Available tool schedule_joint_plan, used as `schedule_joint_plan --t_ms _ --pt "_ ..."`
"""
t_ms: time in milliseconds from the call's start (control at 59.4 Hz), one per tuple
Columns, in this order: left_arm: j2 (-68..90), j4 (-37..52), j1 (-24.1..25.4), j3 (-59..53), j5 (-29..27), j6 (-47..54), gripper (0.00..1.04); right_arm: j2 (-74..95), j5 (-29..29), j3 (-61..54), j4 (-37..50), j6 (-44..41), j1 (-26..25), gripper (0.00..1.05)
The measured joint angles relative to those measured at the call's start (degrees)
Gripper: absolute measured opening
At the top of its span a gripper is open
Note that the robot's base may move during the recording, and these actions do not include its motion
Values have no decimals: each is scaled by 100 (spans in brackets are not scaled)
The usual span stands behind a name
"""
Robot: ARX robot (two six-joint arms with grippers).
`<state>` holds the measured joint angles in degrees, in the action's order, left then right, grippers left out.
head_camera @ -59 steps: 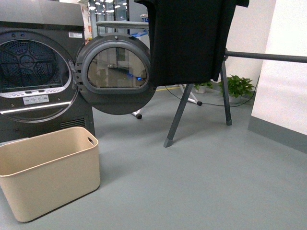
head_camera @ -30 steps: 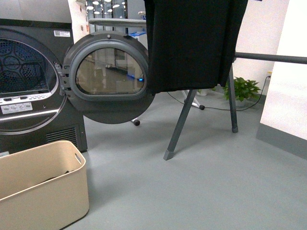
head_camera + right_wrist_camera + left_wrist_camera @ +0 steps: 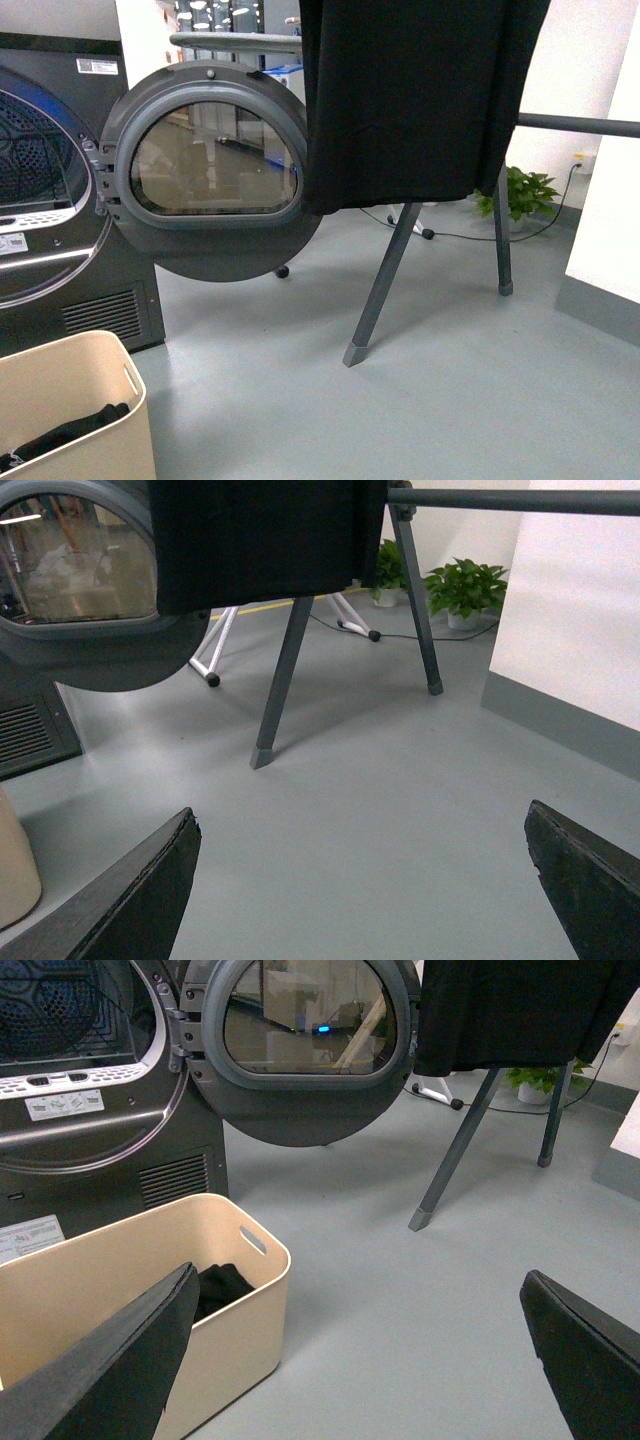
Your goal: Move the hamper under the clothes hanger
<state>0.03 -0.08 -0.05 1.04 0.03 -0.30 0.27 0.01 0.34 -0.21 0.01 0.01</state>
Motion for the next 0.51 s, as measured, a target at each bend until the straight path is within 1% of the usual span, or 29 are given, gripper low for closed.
schedule_joint_plan --t_ms 505 --pt "2 -2 0 0 -2 0 98 -7 -11 0 0 0 0 97"
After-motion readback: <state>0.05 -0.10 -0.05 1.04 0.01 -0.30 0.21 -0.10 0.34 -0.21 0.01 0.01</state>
